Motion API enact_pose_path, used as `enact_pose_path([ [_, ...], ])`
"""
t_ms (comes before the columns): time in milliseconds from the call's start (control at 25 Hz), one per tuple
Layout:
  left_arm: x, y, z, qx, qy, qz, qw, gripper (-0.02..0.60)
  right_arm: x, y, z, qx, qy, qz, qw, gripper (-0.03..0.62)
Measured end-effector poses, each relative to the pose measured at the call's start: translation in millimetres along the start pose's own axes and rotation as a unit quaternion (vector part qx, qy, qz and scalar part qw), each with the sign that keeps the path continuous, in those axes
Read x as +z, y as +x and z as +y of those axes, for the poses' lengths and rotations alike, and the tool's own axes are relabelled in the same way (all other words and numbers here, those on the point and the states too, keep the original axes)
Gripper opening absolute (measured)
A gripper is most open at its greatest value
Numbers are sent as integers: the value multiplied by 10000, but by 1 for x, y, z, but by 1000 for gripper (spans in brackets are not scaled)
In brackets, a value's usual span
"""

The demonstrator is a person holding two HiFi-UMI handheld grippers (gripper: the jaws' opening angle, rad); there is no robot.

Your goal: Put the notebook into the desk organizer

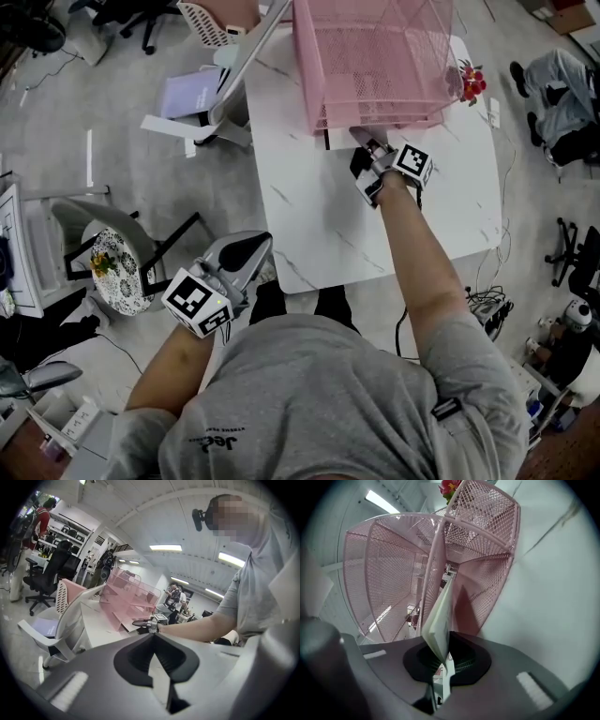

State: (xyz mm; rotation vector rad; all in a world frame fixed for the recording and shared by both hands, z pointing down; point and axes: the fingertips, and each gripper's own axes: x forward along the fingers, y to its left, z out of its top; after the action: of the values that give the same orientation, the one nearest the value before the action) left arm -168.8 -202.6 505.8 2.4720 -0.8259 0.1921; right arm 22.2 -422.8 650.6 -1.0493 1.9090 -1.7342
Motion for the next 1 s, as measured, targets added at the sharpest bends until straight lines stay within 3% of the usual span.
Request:
enact_pose_path([
  [400, -2, 1, 1, -11, 23, 41, 10000, 58, 6, 4, 8, 303, 123, -123, 9994, 19],
  [840, -6, -2, -5, -29, 18, 41, 10000, 58, -11, -2, 16, 367, -333, 334, 9982, 86],
  [1000, -6, -5, -6, -18, 29, 38, 10000, 58, -16, -6, 24, 404, -597, 469, 9963, 161],
])
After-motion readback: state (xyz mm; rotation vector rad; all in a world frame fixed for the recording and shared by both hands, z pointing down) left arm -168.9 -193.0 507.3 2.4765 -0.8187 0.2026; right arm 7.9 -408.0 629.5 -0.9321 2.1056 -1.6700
